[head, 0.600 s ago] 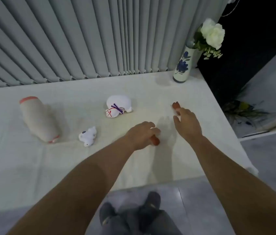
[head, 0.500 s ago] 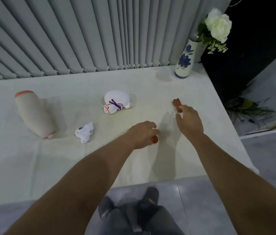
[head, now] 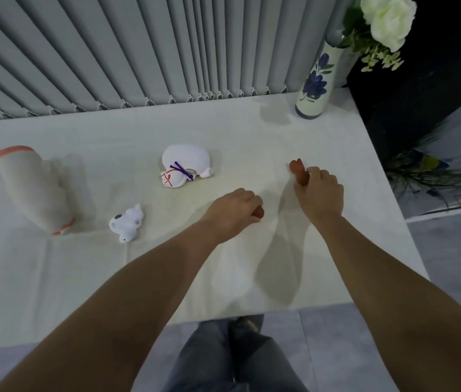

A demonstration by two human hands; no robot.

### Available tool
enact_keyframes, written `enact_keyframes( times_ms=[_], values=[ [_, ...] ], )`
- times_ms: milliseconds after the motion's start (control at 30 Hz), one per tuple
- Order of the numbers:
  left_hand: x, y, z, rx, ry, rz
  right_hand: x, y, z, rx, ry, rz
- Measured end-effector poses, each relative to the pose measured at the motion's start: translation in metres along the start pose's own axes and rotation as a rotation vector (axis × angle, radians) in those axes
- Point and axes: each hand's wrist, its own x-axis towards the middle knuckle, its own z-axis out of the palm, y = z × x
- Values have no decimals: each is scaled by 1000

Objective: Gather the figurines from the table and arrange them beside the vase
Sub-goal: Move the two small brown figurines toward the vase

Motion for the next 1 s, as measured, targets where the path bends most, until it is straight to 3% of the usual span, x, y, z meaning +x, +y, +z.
enact_keyframes(
  times_ms=[200, 433, 800, 1000],
  values=[
    [31, -4, -14, -421, 175, -377, 15, -4, 8, -57, 77, 17],
    [55, -16, -28, -645, 175, -460, 25, -20, -12, 40, 204, -21],
    [57, -37, -22, -430, 40, -318, 26, -33, -6, -28, 72, -192],
    [51, -36, -14, -341, 58, -273, 21, -32, -9, 37, 34, -157]
  ],
)
